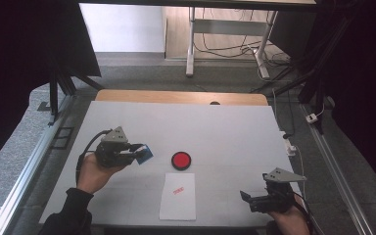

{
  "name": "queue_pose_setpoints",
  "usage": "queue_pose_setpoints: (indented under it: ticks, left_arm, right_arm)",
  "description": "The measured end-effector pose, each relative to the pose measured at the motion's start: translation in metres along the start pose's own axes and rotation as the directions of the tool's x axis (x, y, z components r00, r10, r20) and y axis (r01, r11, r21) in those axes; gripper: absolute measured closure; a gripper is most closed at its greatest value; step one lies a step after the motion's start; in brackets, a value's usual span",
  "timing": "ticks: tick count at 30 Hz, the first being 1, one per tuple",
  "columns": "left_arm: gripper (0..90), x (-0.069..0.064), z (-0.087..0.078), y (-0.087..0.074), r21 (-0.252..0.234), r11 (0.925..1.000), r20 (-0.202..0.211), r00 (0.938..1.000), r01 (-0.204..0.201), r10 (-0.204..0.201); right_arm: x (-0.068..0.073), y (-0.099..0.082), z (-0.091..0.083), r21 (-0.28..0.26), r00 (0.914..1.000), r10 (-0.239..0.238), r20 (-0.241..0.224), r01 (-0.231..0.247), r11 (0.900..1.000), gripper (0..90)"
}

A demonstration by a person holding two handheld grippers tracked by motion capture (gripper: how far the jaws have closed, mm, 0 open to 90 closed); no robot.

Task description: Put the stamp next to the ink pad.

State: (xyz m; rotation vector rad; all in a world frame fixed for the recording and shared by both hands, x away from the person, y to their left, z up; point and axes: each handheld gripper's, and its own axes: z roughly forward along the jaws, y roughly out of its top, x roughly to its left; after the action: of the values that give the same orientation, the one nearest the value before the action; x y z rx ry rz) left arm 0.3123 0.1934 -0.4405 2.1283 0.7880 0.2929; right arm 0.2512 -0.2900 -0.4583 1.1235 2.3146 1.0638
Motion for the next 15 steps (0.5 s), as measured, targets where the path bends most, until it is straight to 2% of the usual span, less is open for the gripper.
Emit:
queue_pose_setpoints:
  ticks: [8, 15]
  left_arm:
    - [69.5, 0.011, 0.006, -0.013, 0.018, 0.999, -0.059, 0.9974, 0.042, -0.041]
    - [69.5, 0.022, 0.009, -0.023, 0.032, 0.9953, -0.093, 0.9917, 0.091, -0.088]
  right_arm:
    - [0.0, 0.0, 0.0, 0.0, 1.0, -0.001, -0.006, 0.001, 1.0, 0.0]
    - [0.0, 0.0, 0.0, 0.003, 0.9999, -0.001, -0.013, 0.001, 1.0, 0.3]
